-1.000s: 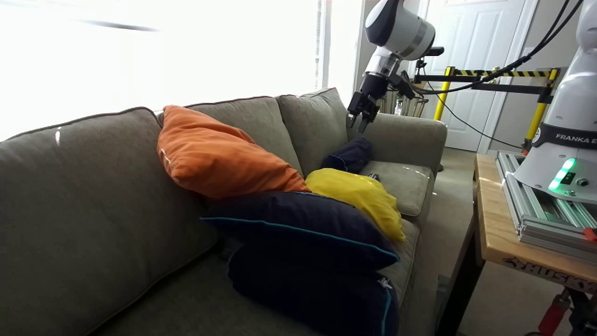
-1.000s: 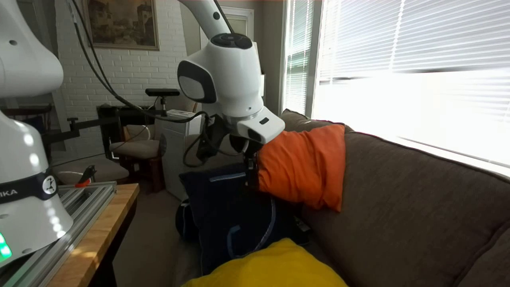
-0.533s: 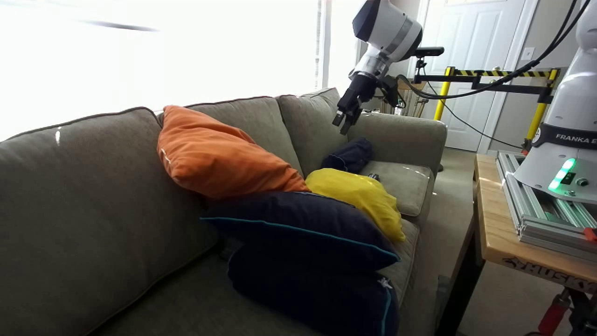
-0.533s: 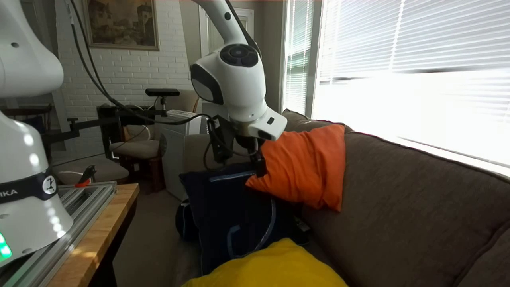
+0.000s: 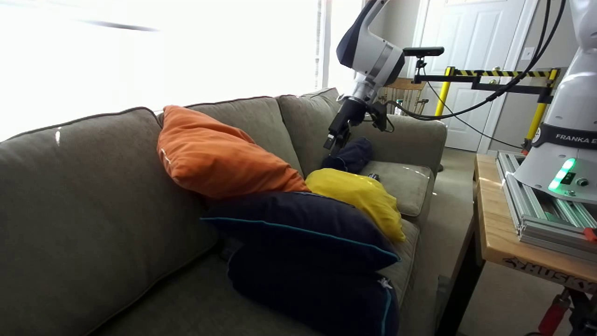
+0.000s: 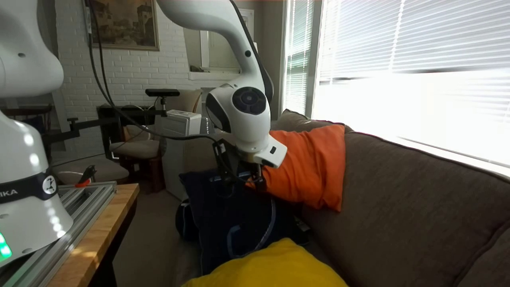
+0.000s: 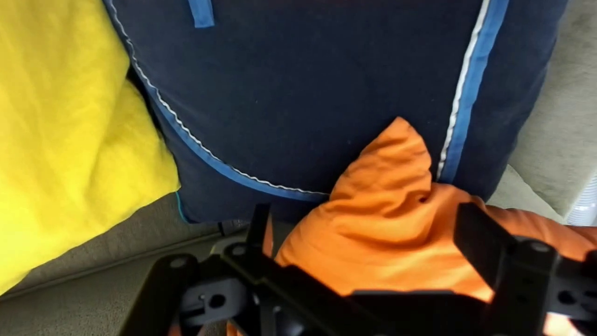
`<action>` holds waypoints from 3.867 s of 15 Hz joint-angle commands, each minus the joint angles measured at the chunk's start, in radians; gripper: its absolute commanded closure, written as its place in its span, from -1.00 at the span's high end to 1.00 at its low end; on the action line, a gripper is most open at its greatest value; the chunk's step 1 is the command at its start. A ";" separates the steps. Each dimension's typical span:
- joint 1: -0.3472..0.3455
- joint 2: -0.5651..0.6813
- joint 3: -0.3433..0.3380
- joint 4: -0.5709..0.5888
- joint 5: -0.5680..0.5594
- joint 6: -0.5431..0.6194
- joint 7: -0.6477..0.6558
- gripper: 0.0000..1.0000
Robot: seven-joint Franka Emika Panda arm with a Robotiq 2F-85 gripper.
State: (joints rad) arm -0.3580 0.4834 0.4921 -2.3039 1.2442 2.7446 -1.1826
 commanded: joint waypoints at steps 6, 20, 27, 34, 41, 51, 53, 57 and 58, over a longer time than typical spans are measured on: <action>-0.008 0.305 0.026 0.267 0.071 -0.059 -0.116 1.00; 0.285 0.457 -0.143 0.567 0.198 -0.093 -0.112 -0.11; 0.237 0.195 -0.200 0.364 0.193 0.073 -0.060 -0.98; 0.192 -0.112 -0.364 0.038 -0.036 0.005 0.118 -0.95; 0.158 -0.241 -0.506 -0.008 -0.185 -0.029 0.089 -0.95; 0.039 -0.181 -0.518 0.008 -0.021 -0.189 -0.318 -0.95; 0.049 -0.176 -0.570 0.019 -0.042 -0.240 -0.350 -0.95; 0.046 -0.157 -0.632 0.054 -0.083 -0.278 -0.406 -0.95; 0.046 -0.155 -0.643 0.064 -0.088 -0.280 -0.417 -0.95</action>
State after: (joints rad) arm -0.3051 0.3186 -0.1132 -2.2839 1.1867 2.5009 -1.5588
